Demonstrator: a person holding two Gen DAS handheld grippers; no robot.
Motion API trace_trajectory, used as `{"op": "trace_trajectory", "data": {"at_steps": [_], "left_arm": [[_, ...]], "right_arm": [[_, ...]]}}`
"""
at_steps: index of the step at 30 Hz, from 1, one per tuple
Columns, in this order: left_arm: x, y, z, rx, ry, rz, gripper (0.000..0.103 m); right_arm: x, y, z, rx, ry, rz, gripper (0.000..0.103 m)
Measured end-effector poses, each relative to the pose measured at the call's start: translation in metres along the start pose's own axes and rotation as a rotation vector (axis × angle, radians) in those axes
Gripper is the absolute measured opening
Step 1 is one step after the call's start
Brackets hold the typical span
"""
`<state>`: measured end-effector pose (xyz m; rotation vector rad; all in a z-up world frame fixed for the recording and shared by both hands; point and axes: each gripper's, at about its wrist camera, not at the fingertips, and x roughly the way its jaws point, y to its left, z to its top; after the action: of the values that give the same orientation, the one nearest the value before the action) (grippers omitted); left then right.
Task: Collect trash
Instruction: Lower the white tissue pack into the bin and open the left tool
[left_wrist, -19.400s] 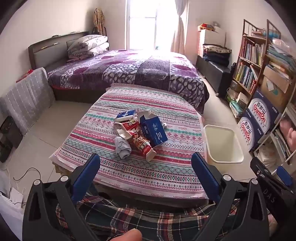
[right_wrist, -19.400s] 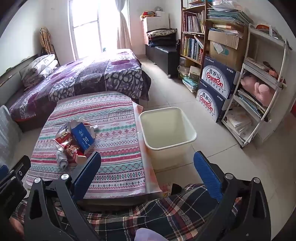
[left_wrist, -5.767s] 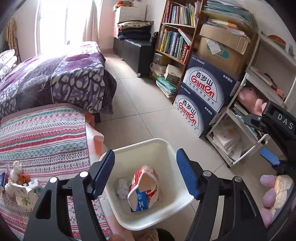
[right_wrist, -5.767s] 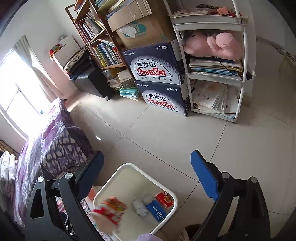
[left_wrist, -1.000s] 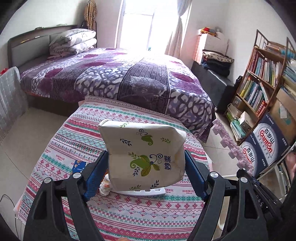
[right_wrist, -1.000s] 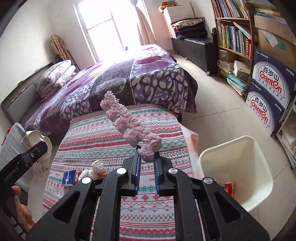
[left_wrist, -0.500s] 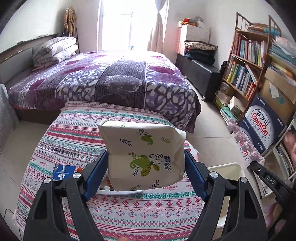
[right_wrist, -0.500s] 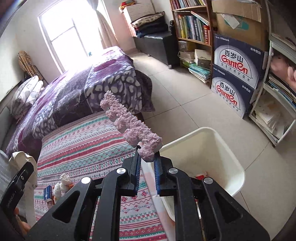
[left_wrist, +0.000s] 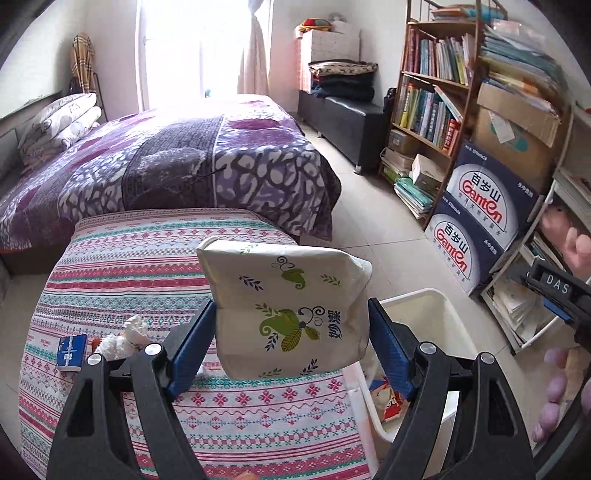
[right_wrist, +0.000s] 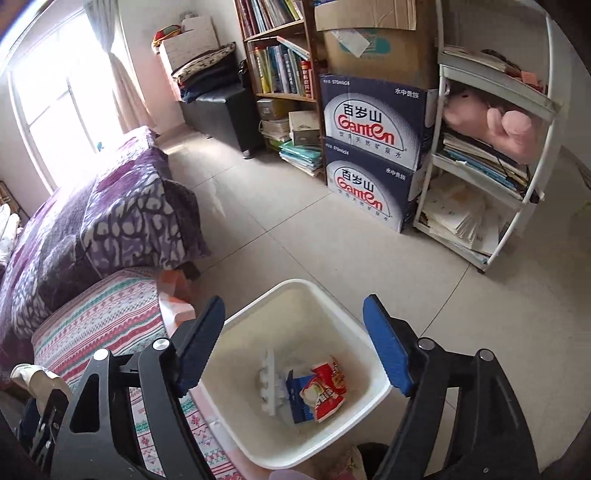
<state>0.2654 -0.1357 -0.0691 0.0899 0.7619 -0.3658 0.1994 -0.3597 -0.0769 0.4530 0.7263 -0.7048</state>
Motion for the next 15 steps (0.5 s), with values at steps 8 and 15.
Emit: {"op": "trace_trajectory", "data": {"at_steps": [8, 15], "left_arm": [[0.017, -0.045, -0.006, 0.028, 0.039, -0.095, 0.079], [0.029, -0.078, -0.007, 0.024, 0.079, -0.208, 0.080]], "right_arm": [[0.004, -0.041, 0.013, 0.078, 0.003, -0.031, 0.083], [0.003, -0.069, 0.019, 0.142, 0.000, -0.040, 0.083]]}}
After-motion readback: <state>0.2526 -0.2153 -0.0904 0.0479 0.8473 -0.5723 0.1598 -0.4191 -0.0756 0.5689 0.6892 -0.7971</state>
